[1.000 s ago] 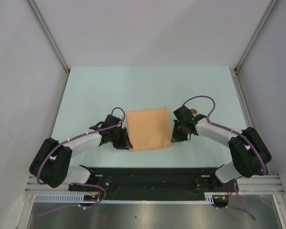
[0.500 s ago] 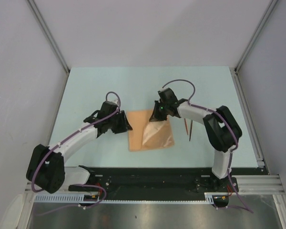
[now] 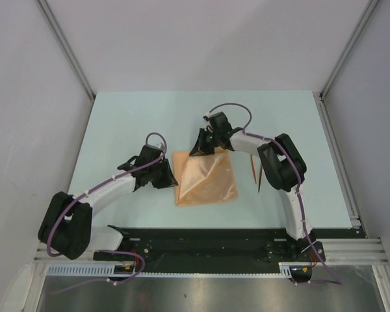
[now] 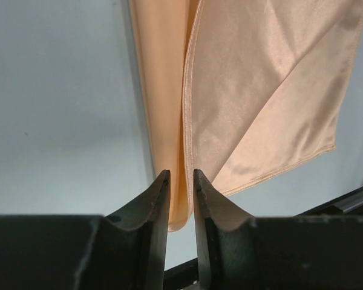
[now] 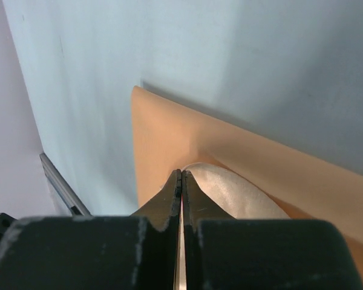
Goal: Fold the napkin into a case and place the utensils inside
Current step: Fold the top corner of the square-folded napkin at the center of the board.
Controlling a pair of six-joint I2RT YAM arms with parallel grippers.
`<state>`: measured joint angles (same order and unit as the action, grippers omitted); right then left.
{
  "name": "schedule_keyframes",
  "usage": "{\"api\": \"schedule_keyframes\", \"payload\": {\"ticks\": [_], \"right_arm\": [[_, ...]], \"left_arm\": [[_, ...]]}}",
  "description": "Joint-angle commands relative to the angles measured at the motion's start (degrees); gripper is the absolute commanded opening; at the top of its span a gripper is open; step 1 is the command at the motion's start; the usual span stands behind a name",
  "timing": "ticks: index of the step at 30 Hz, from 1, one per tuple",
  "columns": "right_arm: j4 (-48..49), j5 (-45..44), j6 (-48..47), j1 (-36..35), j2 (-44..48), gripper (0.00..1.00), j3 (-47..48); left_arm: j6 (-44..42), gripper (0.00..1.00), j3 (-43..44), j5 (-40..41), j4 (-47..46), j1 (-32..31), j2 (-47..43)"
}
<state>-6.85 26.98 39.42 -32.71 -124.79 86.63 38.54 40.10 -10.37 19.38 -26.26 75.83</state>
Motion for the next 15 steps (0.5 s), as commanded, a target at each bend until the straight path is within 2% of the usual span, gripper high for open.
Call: {"api": "schedule_keyframes", "payload": {"ticks": [1,7,15], "right_arm": [[1.8,4.2,-0.6,0.0,-2.5,0.0,5.1],[1.2,4.9,-2.8,-0.2,-4.0,0.0,7.6],[-1.1,7.0,-5.3,-0.6,-7.3,0.0,12.2]], "left_arm": [[0.0,0.24,-2.0,1.9,-1.5,0.2,-3.1],[1.4,0.13,-4.5,-2.1,-4.3,0.0,-2.0],[3.2,0.06,-8.1,-2.7,-5.9,-1.4,-3.1]]}}
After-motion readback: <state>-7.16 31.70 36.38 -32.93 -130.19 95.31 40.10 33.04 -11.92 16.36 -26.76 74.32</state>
